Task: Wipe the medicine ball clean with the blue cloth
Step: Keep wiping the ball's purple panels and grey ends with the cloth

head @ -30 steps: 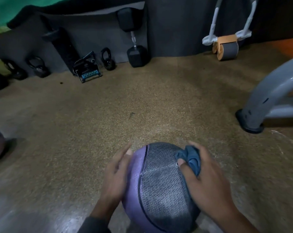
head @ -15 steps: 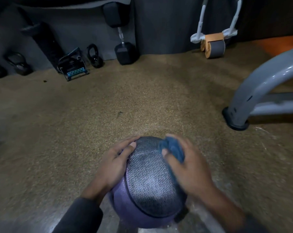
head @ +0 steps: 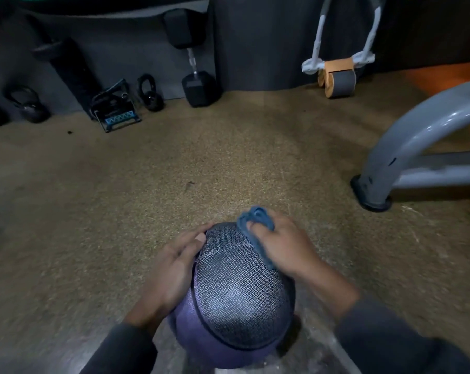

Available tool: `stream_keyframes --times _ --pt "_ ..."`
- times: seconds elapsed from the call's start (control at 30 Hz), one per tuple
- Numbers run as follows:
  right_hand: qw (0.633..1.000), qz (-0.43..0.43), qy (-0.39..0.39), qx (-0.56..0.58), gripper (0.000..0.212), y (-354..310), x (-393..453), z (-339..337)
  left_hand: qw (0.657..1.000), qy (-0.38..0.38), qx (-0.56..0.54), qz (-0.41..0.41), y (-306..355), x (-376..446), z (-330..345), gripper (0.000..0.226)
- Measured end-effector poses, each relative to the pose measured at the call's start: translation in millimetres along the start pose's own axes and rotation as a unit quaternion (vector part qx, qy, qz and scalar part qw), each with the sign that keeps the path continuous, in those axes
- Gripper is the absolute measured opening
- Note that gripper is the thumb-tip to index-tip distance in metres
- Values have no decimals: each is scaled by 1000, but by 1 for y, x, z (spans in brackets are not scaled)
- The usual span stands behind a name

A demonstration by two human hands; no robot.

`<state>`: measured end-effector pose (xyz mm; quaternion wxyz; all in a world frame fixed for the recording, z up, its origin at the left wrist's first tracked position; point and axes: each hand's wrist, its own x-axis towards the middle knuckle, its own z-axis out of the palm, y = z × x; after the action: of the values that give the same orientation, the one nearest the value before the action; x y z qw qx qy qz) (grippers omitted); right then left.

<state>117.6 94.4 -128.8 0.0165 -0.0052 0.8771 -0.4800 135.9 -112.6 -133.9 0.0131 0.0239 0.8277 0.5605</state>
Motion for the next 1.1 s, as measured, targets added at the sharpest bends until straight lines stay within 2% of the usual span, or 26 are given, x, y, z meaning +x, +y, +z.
stream_keyframes --times 0.03,0.1,0.13,0.23,0.3,0.33,0.37,0.43,0.5,0.53,0.57,0.63,0.67,0.73,0.77,0.8,0.83,0.9,0.97,1.03,1.1 --pt "995 66 -34 63 20 10 12 -4 1000 4 11 1 -1 0 1 33" --pt "986 132 -52 89 21 19 14 -8 999 10 33 2 0 1 5 31" --pt "992 113 -32 37 25 20 7 -7 999 15 40 1 1 2 6 31" --pt "987 -53 51 -144 58 -5 -38 -1 998 16 66 9 3 3 10 34" --pt "973 -130 59 -180 63 -22 -57 1 997 16 66 24 3 0 13 39" --pt "976 -135 54 -162 61 -24 -55 -1 998 18 62 29 3 -1 13 38" --pt "984 -120 48 -122 57 -18 -48 -1 998 20 58 27 3 -2 13 37" --pt "999 -29 27 -5 44 6 -23 -3 998 27 53 14 5 -3 13 31" --pt "982 122 7 147 18 32 -6 -5 999 30 34 -1 8 -3 13 28" --pt "966 180 8 184 15 41 -7 -4 999 28 13 -9 9 -2 13 28" --pt "961 200 18 189 20 49 -13 -2 1000 20 -10 -16 10 -1 12 27" --pt "981 153 74 89 52 45 -42 4 999 8 -22 -29 11 -1 10 28" --pt "992 80 99 24 63 32 -59 4 999 5 -14 -32 11 -1 9 26" --pt "987 -83 105 -86 61 5 -81 6 1000 1 2 -31 9 -2 8 24" --pt "982 -121 91 -114 56 -9 -80 3 999 5 14 -30 8 -2 7 27" --pt "983 -118 74 -117 51 -13 -70 1 999 9 33 -30 7 -3 7 29" --pt "991 -88 50 -90 47 -9 -59 1 998 15 49 -27 8 -5 7 28" --pt "999 21 22 41 38 7 -29 -4 998 26 52 -25 11 -8 8 24" --pt "974 142 15 178 18 28 -11 -6 998 34 24 -37 12 -8 8 34" --pt "960 193 23 201 13 42 -14 0 999 34 5 -41 9 -6 6 39" --pt "977 158 67 129 32 42 -32 3 998 29 -9 -46 5 -5 4 38"
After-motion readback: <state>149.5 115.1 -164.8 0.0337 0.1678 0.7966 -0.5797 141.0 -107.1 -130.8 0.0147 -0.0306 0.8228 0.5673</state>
